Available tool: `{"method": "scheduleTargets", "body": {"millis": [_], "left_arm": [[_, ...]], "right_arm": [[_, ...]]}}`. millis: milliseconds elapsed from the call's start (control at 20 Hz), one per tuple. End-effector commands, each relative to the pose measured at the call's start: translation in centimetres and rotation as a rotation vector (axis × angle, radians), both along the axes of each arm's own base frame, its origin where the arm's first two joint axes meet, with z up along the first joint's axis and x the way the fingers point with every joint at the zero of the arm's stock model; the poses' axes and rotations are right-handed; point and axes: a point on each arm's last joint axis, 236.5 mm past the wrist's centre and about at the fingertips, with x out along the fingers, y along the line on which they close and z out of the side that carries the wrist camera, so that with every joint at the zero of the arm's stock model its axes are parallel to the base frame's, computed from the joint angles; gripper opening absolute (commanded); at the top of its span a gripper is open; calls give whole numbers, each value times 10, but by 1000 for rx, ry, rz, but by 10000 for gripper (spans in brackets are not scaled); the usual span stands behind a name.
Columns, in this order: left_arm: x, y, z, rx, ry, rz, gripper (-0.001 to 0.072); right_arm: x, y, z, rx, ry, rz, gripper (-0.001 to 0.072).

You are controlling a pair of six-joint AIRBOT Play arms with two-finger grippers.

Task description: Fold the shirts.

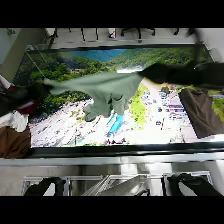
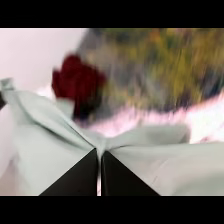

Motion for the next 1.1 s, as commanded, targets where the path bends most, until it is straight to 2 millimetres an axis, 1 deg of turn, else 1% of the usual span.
{"method": "scheduleTargets", "body": {"millis": [0, 50, 100, 150, 200, 250, 300, 350, 400, 450, 500, 550, 650, 700, 750, 800, 850, 900, 950, 1000, 1050], "left_arm": [[-56, 26, 146, 133, -362, 116, 17], [-73, 21, 175, 138, -442, 113, 16], [-87, 17, 198, 142, -506, 112, 17], [-100, 15, 218, 145, -559, 115, 17], [-110, 13, 231, 150, -589, 113, 16], [-113, 10, 234, 156, -583, 101, 17], [-111, 8, 228, 169, -545, 86, 17], [-104, 6, 216, 179, -485, 65, 16], [-91, 5, 195, 184, -399, 40, 16], [-76, 5, 170, 186, -309, 18, 17], [-61, 0, 143, 168, -217, -23, 17], [-46, -8, 116, 147, -140, -64, 17], [-22, -37, 64, 116, -13, -170, 17], [-13, -61, 39, 105, 38, -236, 17], [-7, -87, 18, 96, 75, -302, 17], [-3, -121, -2, 88, 104, -379, 17], [-4, -156, -19, 84, 122, -455, 17], [-9, -199, -35, 83, 134, -542, 17], [-16, -238, -47, 81, 137, -616, 17], [-24, -279, -61, 76, 130, -683, 17], [-33, -313, -75, 74, 129, -735, 17]], "right_arm": [[-63, -23, 109, -52, -279, -27, 18], [-78, -22, 128, -57, -335, -24, 19], [-89, -21, 143, -61, -379, -22, 19], [-97, -21, 152, -63, -407, -20, 18], [-102, -19, 155, -66, -413, -11, 19], [-105, -17, 151, -77, -402, 2, 18], [-103, -16, 143, -95, -376, 17, 18], [-98, -15, 132, -108, -340, 33, 19], [-90, -13, 117, -120, -290, 51, 18], [-80, -10, 94, -130, -219, 76, 19], [-71, -6, 72, -128, -151, 99, 19], [-61, 1, 42, -121, -68, 125, 19], [-46, 17, -22, -107, 84, 164, 18], [-39, 22, -54, -99, 149, 162, 19], [-34, 27, -90, -94, 213, 158, 19], [-31, 31, -124, -85, 278, 141, 19], [-30, 31, -152, -86, 328, 127, 19], [-30, 30, -180, -90, 374, 111, 19], [-31, 28, -201, -94, 414, 98, 19], [-32, 25, -217, -102, 444, 85, 19], [-31, 21, -230, -122, 460, 72, 19]]}}
